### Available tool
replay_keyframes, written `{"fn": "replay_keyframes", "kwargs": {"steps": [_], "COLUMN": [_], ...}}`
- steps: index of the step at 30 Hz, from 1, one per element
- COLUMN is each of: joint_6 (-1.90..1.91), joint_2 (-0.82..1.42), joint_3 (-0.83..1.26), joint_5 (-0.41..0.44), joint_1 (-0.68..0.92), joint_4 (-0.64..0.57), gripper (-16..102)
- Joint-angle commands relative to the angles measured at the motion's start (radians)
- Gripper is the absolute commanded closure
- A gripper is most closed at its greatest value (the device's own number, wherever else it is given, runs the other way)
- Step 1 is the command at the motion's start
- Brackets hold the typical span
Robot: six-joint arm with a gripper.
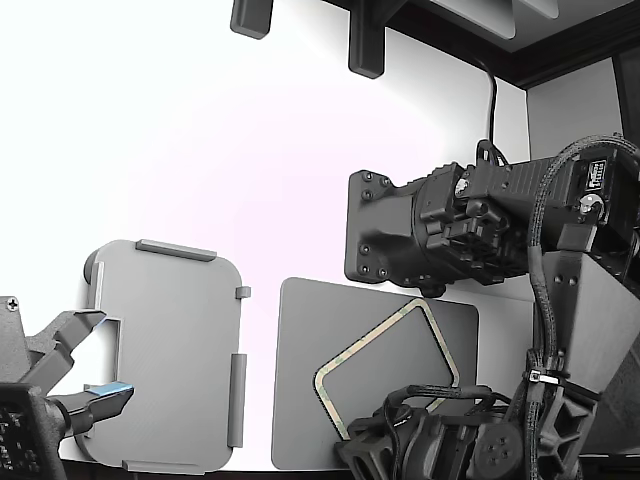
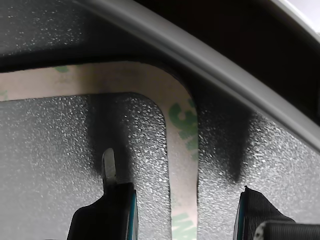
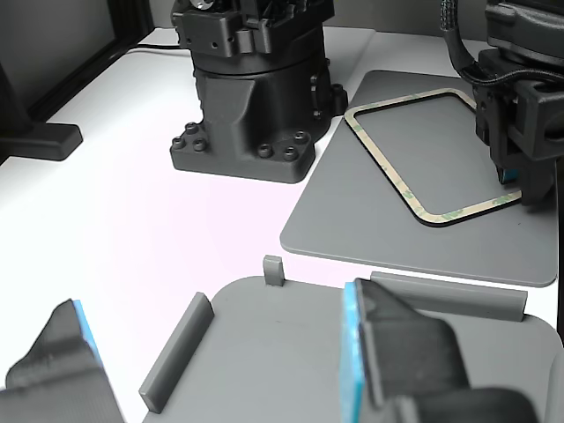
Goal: Move top rectangular frame to the holder.
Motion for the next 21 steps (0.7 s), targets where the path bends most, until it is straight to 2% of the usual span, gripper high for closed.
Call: {"fn": "replay_keyframes", "kwargs": {"steps": [1,7,21], "joint_6": [-0.005,-0.031,-0.057], "joint_2": [0.032,0.034,0.032], "joint_3": [0.0,0.012,0.008], "joint_5": [-0.003,0.0,0.015], "joint_1": [-0.009,-0.006,0.0], "joint_4": [-0.02,-0.034,-0.026], "gripper": [6,8,19]}}
